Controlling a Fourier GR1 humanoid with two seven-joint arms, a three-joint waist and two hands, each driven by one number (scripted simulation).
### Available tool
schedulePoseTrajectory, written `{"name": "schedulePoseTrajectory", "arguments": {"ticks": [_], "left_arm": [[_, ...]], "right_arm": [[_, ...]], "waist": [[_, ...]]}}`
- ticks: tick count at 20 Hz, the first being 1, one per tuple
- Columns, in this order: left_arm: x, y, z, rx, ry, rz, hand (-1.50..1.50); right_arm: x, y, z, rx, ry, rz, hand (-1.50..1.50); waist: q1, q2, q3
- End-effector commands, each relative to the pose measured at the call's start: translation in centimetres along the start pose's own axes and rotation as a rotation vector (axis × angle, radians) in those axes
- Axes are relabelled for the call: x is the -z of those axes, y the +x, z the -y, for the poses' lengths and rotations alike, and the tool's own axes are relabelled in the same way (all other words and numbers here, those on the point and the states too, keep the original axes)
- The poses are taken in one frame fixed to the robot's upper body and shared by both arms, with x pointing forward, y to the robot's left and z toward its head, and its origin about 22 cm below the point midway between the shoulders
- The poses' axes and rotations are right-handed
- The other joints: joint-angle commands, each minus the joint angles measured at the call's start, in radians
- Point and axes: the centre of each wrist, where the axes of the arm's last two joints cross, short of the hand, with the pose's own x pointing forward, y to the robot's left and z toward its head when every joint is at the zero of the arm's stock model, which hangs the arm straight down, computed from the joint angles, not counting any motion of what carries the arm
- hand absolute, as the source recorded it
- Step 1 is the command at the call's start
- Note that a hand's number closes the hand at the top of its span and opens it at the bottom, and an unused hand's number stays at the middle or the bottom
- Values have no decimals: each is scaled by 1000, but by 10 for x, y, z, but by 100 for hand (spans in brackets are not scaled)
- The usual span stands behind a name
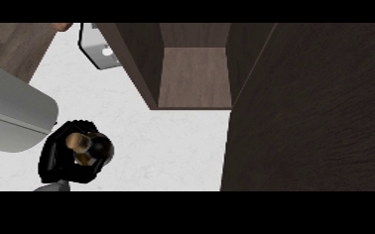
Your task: Pick up the wine, place it into the cabinet and close the cabinet
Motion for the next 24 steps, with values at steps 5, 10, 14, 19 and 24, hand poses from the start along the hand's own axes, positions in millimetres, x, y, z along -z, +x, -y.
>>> {"name": "schedulePoseTrajectory", "arguments": {"ticks": [5,10,14,19,24], "left_arm": [[30,52,33,-122,-61,63,150],[30,96,59,-152,-93,51,150],[29,120,96,-131,-119,29,150],[48,135,120,-139,-182,-3,150],[49,152,156,-175,-215,30,150]], "right_arm": [[1,12,-2,59,49,35,-150],[-11,3,-6,83,9,47,-150],[-14,13,-9,73,28,27,-150],[-16,15,5,56,38,43,-150],[-8,18,-8,83,52,43,-150]], "waist": [[4,1,0],[2,0,0],[0,0,0],[-6,2,0],[-4,2,-1]]}}
